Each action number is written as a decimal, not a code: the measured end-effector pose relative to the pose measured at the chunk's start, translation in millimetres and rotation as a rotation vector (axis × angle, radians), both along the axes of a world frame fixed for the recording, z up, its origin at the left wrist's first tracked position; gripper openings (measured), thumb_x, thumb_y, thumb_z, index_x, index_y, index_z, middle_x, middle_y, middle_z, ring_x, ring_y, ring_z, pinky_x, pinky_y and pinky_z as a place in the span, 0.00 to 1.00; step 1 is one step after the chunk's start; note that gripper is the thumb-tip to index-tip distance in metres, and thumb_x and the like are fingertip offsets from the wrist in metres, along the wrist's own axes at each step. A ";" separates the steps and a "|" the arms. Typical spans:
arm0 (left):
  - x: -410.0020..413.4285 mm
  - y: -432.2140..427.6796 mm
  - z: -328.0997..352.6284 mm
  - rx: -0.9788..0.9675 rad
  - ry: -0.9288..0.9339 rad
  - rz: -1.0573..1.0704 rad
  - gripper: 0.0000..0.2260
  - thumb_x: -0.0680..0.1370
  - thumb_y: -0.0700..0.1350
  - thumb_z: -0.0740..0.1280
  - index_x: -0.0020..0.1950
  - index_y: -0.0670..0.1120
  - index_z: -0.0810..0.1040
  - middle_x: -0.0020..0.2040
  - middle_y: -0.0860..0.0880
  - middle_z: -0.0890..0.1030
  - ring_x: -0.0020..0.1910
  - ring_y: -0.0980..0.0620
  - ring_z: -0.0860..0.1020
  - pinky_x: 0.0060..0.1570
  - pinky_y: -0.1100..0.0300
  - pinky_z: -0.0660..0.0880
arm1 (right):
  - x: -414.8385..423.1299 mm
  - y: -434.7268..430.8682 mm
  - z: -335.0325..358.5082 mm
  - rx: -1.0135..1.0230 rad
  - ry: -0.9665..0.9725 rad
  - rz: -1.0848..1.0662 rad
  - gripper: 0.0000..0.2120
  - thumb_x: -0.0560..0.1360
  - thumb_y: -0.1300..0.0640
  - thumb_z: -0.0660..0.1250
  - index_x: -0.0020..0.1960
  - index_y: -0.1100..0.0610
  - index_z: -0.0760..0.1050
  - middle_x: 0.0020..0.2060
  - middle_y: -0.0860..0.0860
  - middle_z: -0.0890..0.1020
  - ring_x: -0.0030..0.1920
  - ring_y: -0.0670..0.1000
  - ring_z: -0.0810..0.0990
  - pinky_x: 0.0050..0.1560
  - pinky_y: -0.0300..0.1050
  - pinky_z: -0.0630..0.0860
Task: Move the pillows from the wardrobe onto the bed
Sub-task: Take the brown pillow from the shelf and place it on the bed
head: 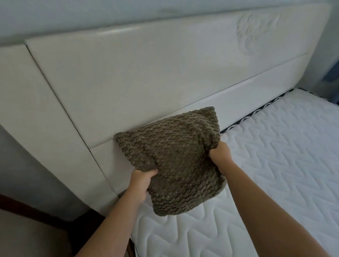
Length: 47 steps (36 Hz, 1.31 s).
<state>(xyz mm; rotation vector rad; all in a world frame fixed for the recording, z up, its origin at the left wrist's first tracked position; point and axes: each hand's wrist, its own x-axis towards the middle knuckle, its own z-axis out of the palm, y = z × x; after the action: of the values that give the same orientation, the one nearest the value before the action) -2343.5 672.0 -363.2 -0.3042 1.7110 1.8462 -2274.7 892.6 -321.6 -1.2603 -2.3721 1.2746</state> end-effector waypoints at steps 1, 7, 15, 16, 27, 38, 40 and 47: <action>-0.7 0.4 -12.4 -0.006 0.003 -0.002 0.11 0.72 0.34 0.69 0.53 0.41 0.77 0.50 0.43 0.79 0.42 0.47 0.78 0.40 0.59 0.74 | -3.8 1.7 -11.3 -0.004 -0.013 0.008 0.06 0.70 0.71 0.56 0.43 0.65 0.69 0.42 0.61 0.75 0.48 0.61 0.75 0.42 0.47 0.68; -4.1 3.8 -73.0 -0.135 0.016 -0.116 0.21 0.73 0.39 0.71 0.64 0.37 0.73 0.61 0.40 0.78 0.59 0.41 0.76 0.62 0.45 0.72 | -22.0 7.6 -68.6 -0.017 -0.109 0.049 0.16 0.72 0.70 0.56 0.58 0.67 0.70 0.57 0.65 0.76 0.56 0.63 0.73 0.49 0.48 0.70; -25.0 14.3 -118.7 -0.304 0.080 -0.223 0.26 0.70 0.47 0.74 0.64 0.37 0.73 0.61 0.41 0.78 0.59 0.41 0.76 0.60 0.43 0.73 | -49.2 6.5 -126.6 -0.010 -0.170 0.189 0.31 0.75 0.61 0.62 0.73 0.65 0.52 0.70 0.62 0.65 0.68 0.62 0.65 0.66 0.51 0.64; -29.1 16.6 -123.8 -0.325 0.101 -0.208 0.27 0.69 0.46 0.75 0.64 0.37 0.73 0.62 0.41 0.78 0.60 0.41 0.76 0.61 0.44 0.73 | -53.8 6.3 -133.7 -0.009 -0.184 0.187 0.30 0.75 0.61 0.62 0.72 0.65 0.53 0.69 0.62 0.64 0.68 0.62 0.65 0.66 0.51 0.65; -53.6 23.5 -186.4 -0.502 0.349 -0.231 0.32 0.71 0.48 0.73 0.71 0.43 0.66 0.71 0.45 0.67 0.70 0.45 0.65 0.66 0.62 0.59 | -79.9 17.1 -211.6 -0.008 -0.314 0.259 0.38 0.77 0.59 0.61 0.75 0.59 0.38 0.74 0.58 0.56 0.66 0.60 0.67 0.58 0.50 0.70; -61.6 26.1 -227.2 -0.665 0.484 -0.387 0.31 0.75 0.53 0.66 0.75 0.49 0.59 0.77 0.48 0.57 0.74 0.47 0.57 0.69 0.64 0.51 | -69.8 18.8 -236.3 -0.002 -0.172 0.204 0.29 0.77 0.52 0.60 0.73 0.56 0.52 0.65 0.58 0.71 0.59 0.62 0.74 0.57 0.54 0.70; -58.6 23.9 -229.4 -0.638 0.523 -0.366 0.31 0.74 0.50 0.69 0.74 0.47 0.61 0.76 0.48 0.59 0.74 0.48 0.57 0.63 0.74 0.47 | -59.9 16.1 -229.6 0.007 -0.109 0.176 0.25 0.77 0.51 0.60 0.70 0.57 0.57 0.65 0.58 0.72 0.63 0.62 0.71 0.67 0.62 0.63; -51.9 30.3 -234.7 -0.433 0.267 -0.289 0.41 0.68 0.54 0.73 0.76 0.48 0.56 0.77 0.51 0.57 0.75 0.50 0.57 0.64 0.68 0.48 | -37.0 -15.0 -229.7 0.189 -0.112 0.107 0.35 0.76 0.44 0.58 0.76 0.57 0.48 0.74 0.57 0.61 0.74 0.57 0.57 0.73 0.62 0.47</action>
<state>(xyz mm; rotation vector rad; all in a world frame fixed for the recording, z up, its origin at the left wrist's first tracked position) -2395.4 702.3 -597.9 0.0266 2.2053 1.3457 -2311.7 877.6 -551.3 -1.1915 -2.5985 1.0007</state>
